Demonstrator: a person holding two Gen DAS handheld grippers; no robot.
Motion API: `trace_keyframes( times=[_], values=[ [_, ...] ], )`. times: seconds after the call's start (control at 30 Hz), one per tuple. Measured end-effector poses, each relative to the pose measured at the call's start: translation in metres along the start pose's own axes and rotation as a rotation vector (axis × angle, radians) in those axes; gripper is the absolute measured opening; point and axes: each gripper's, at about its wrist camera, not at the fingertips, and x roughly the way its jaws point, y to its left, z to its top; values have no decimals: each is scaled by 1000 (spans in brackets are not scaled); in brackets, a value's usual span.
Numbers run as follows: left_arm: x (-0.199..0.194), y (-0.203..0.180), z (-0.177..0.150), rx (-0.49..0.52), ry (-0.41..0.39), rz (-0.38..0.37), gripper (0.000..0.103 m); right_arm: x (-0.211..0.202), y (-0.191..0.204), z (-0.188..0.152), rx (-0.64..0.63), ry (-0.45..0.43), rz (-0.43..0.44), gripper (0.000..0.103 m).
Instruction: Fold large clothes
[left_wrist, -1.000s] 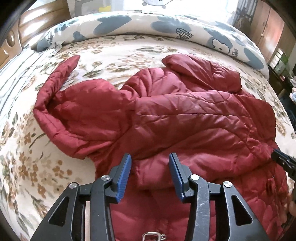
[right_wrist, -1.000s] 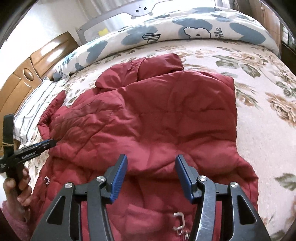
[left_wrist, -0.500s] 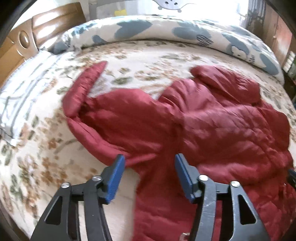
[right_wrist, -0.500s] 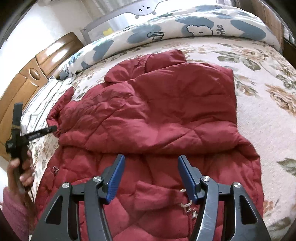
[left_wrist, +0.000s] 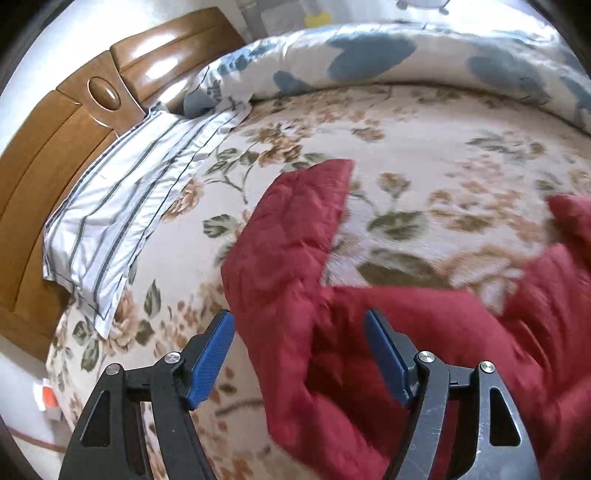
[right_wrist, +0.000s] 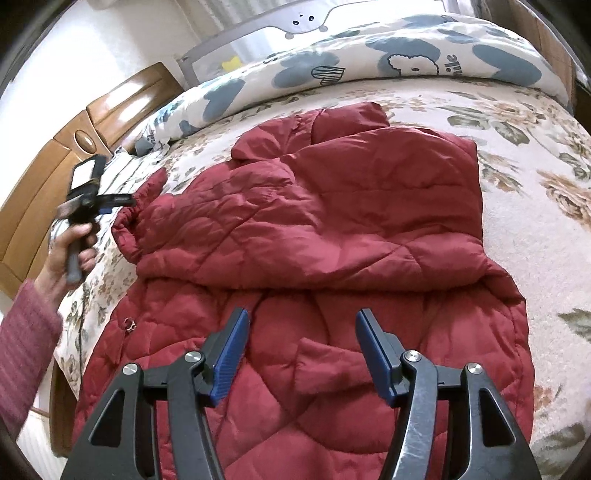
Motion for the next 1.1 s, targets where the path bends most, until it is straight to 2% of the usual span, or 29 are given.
trace_keyframes(
  times=[0.1,0.13,0.17,0.2,0.27,0.37,0.47,0.63,0.83,0.97,1.1],
  values=[
    [22,-8,7,18,44,32,71,-4,-1,-3,8,-8,6,62],
    [29,-10,8,15,62,51,66,-5,-2,-4,12,-12,9,62],
    [37,-13,10,16,77,63,47,-6,-2,-6,15,-16,9,62],
    [43,-17,12,18,95,71,32,-6,-2,-6,17,-19,11,62],
    [48,-18,14,6,105,47,25,-6,-3,-8,21,-21,16,62],
    [42,-9,21,-38,74,-1,12,-8,-5,-8,26,-22,19,62],
    [20,6,15,-93,16,-90,10,-14,-4,-7,18,-39,21,62],
    [-37,23,-14,-146,-94,-270,10,-19,-2,-5,15,-59,32,62],
    [-94,30,-58,-201,-142,-499,10,-19,2,-8,18,-55,41,62],
    [-123,26,-83,-195,-164,-584,10,-21,3,-10,18,-53,35,62],
    [-151,17,-100,-165,-183,-631,10,-24,1,-12,26,-48,27,62]
  ],
)
